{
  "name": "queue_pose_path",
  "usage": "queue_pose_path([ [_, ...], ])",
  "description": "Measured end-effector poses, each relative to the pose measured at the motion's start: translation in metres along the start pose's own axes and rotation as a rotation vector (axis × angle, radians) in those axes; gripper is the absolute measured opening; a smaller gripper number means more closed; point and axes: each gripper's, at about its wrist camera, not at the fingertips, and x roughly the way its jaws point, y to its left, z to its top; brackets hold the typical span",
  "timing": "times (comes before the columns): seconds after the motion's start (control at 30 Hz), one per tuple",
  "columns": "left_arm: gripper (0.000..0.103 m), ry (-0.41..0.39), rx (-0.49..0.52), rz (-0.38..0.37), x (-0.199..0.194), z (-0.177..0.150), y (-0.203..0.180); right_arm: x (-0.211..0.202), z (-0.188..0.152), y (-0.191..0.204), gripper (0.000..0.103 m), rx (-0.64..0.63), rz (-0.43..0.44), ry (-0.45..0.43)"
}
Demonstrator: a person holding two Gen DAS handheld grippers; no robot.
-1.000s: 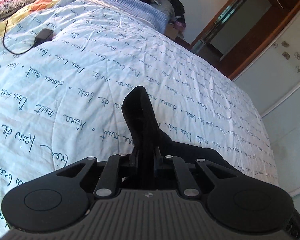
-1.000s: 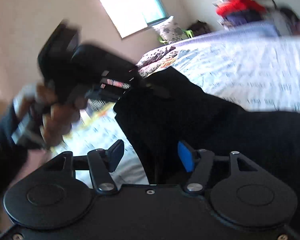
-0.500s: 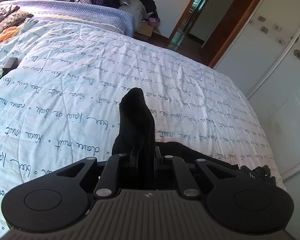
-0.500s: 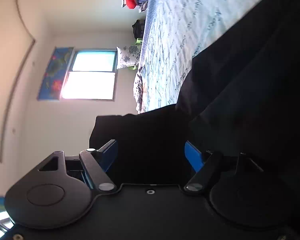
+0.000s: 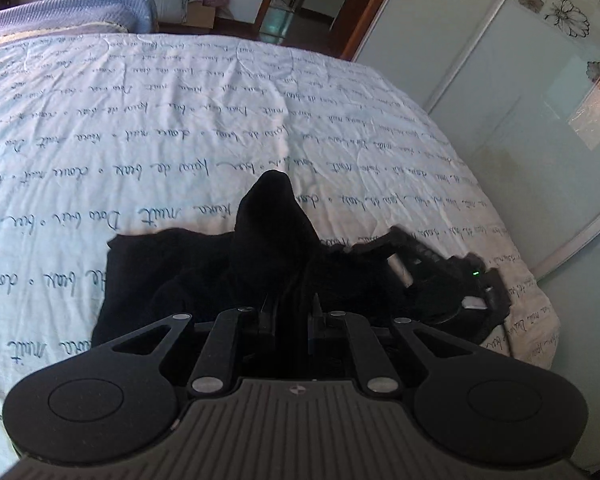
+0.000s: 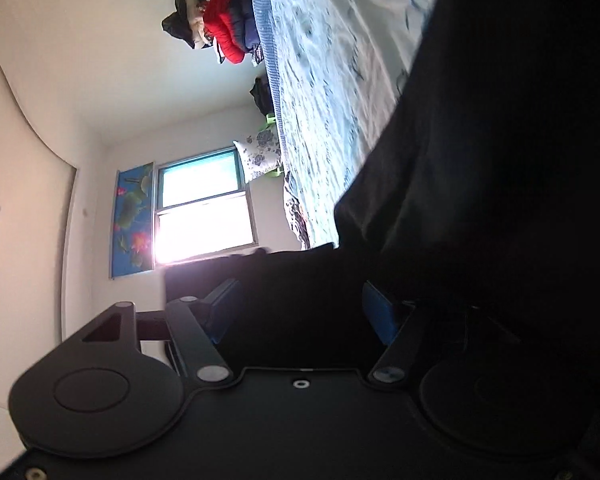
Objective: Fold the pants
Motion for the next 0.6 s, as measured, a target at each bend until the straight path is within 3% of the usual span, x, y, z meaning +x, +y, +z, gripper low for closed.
queue_pose_path([
  [0.07, 0.012, 0.024, 0.005, 0.01, 0.01, -0.003, -0.01, -0.025, -0.004, 0.025, 0.085, -0.13, -0.016, -0.061],
  [0.17, 0.013, 0.039, 0.048, 0.036, 0.02, -0.002, -0.028, -0.054, -0.003, 0.046, 0.086, -0.262, -0.238, -0.13],
  [0.2, 0.013, 0.045, 0.061, 0.041, 0.025, -0.002, -0.035, -0.058, -0.001, 0.042, 0.083, -0.262, -0.272, -0.135],
  [0.27, 0.013, 0.063, 0.078, 0.047, 0.036, -0.002, -0.046, -0.063, 0.01, 0.031, 0.077, -0.216, -0.227, -0.1],
  [0.37, 0.013, 0.08, 0.097, 0.053, 0.045, -0.003, -0.062, -0.084, 0.015, 0.037, 0.084, -0.159, -0.129, -0.144],
  [0.47, 0.013, 0.094, 0.124, 0.032, 0.055, -0.005, -0.079, -0.1, 0.018, 0.033, 0.091, -0.175, -0.195, -0.209],
  [0.5, 0.013, 0.107, 0.131, 0.021, 0.062, -0.007, -0.086, -0.096, 0.022, 0.023, 0.082, -0.162, -0.194, -0.19],
  [0.6, 0.013, 0.161, 0.149, 0.009, 0.085, -0.018, -0.101, -0.101, 0.026, 0.022, 0.084, -0.121, -0.131, -0.185],
])
